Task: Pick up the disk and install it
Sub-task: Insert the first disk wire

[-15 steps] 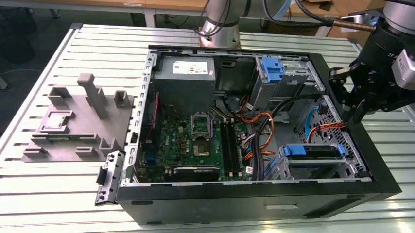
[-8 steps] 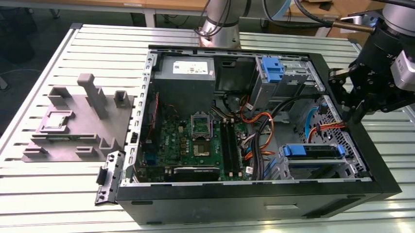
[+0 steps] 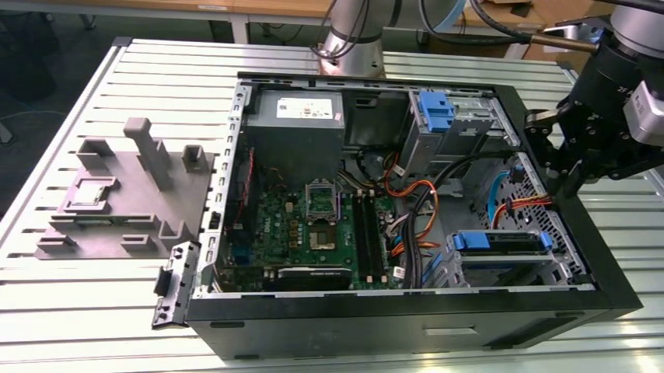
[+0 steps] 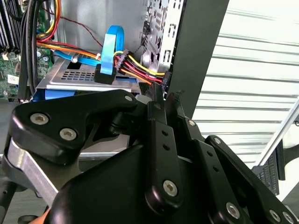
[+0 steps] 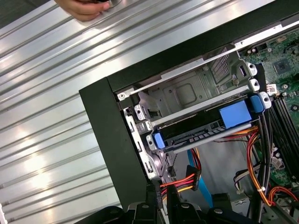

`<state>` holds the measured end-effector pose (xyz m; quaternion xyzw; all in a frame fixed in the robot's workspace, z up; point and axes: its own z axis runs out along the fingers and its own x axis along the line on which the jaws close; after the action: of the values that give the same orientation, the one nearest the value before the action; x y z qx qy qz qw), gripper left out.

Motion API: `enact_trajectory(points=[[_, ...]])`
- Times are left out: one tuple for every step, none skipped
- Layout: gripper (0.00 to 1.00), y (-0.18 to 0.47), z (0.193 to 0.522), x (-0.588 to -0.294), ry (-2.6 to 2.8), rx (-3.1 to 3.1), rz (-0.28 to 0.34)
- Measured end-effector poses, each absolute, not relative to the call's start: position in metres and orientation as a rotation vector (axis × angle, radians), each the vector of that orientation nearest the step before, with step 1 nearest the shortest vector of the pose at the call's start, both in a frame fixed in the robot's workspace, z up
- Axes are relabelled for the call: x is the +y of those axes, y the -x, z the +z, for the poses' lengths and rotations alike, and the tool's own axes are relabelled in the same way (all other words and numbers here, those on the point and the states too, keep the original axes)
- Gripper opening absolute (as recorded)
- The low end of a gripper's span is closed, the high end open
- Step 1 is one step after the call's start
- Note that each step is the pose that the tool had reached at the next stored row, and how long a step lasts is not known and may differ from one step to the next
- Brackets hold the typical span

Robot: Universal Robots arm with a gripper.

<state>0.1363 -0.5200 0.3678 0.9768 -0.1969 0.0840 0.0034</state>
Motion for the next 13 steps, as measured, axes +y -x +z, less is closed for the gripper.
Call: enact_trajectory(points=[[0.24,-0.1363,0.3675,-0.5200,-3.062,-0.617,0.263],[0.24,-0.1363,0.3671,-0.5200,-3.062,-0.617,0.263],[0.24,-0.1363,0.3663,-0.5200,-3.062,-0.618,0.263],[0.24,-0.1363,0.3655,-0.5200,-3.062,-0.618,0.263],[0.24,-0.1364,0.3651,-0.5199,-3.062,-0.617,0.263],[0.24,-0.1371,0.3647,-0.5199,-3.063,-0.615,0.263],[0.24,-0.1374,0.3647,-0.5199,-3.063,-0.613,0.263],[0.24,-0.1379,0.3648,-0.5199,-3.064,-0.612,0.263],[0.24,-0.1379,0.3647,-0.5199,-3.064,-0.611,0.263],[0.24,-0.1379,0.3647,-0.5199,-3.064,-0.612,0.263],[0.24,-0.1379,0.3646,-0.5199,-3.064,-0.612,0.263],[0.24,-0.1379,0.3647,-0.5199,-3.064,-0.612,0.263],[0.24,-0.1380,0.3646,-0.5199,-3.064,-0.612,0.263]])
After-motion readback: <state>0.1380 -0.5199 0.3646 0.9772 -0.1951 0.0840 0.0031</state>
